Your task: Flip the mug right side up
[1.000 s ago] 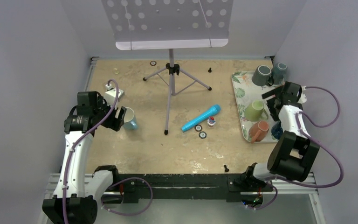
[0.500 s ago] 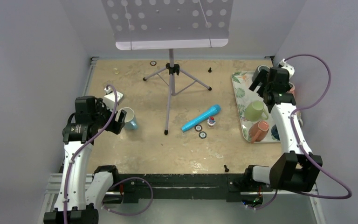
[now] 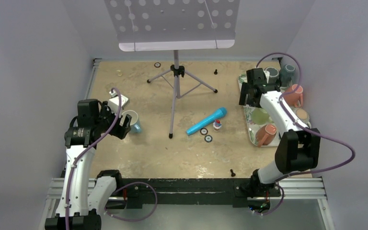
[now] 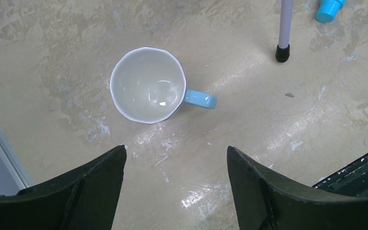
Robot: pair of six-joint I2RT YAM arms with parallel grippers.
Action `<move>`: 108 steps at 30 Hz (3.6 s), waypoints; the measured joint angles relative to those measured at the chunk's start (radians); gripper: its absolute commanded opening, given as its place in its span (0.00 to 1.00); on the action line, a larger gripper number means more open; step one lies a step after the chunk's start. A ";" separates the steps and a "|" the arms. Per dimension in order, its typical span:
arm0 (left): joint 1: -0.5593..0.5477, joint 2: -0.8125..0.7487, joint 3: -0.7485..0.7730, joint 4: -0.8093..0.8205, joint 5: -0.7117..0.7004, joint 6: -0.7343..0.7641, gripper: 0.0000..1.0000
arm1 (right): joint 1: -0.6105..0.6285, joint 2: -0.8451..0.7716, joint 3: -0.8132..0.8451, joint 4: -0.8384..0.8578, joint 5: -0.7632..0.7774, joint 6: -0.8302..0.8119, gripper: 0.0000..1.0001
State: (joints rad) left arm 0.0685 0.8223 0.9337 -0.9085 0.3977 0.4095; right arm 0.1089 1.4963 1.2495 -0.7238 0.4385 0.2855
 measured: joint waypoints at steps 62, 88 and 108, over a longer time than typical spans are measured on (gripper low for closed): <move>-0.004 0.006 0.000 -0.025 0.034 0.021 0.79 | -0.533 -0.018 -0.213 0.270 -0.533 0.472 0.86; -0.004 0.006 0.000 -0.025 0.032 0.021 0.78 | -0.552 0.076 -0.309 0.426 -0.654 0.653 0.68; -0.004 0.013 0.000 -0.025 0.016 0.021 0.78 | -0.550 0.133 -0.267 0.500 -0.698 0.590 0.00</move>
State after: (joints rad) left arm 0.0643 0.8352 0.9337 -0.9333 0.4137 0.4309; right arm -0.4412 1.6295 0.9829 -0.2234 -0.2592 0.8757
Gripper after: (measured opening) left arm 0.786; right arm 0.129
